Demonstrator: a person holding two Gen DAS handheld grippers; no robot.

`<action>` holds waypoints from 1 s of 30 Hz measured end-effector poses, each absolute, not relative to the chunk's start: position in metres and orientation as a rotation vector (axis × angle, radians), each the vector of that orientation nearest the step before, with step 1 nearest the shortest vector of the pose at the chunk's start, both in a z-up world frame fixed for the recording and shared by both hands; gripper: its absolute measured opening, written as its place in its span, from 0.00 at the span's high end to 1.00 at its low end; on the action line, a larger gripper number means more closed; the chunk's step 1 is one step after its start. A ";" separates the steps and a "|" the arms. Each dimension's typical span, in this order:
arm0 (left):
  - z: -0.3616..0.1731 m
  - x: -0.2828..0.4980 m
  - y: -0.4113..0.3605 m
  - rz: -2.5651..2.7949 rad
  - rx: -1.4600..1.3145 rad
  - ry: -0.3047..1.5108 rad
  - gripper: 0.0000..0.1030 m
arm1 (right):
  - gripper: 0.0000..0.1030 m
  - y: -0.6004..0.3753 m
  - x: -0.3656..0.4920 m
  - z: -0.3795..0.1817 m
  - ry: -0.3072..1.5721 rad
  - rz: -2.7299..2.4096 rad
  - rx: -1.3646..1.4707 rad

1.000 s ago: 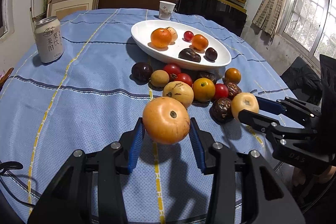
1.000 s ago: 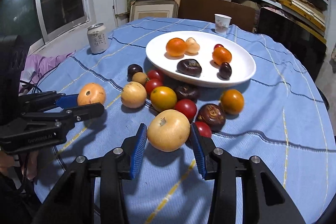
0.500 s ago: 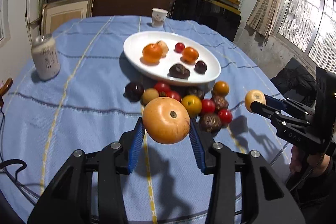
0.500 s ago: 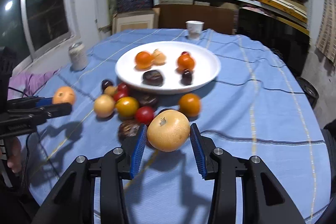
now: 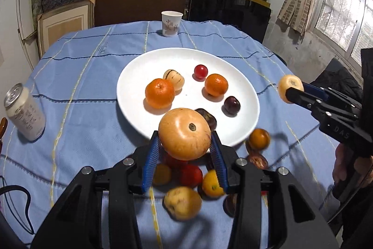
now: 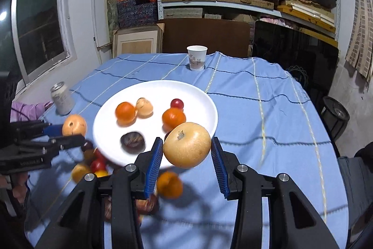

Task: Organize fruits
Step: 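Carry both pale fruits onto the white plate and open both tools, then grasp a mottled yellow fruit with the left tool while the right tool grasps an orange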

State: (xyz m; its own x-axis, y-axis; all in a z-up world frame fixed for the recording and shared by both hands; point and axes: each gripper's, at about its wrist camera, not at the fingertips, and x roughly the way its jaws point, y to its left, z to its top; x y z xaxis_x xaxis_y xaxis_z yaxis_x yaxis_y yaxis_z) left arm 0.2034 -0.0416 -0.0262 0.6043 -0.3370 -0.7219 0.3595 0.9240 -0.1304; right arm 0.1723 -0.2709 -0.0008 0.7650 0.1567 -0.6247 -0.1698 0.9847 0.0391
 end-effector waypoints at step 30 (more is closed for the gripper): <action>-0.073 0.136 -0.023 -0.360 0.193 0.856 0.22 | 0.40 -0.267 0.103 -0.048 0.749 0.231 0.166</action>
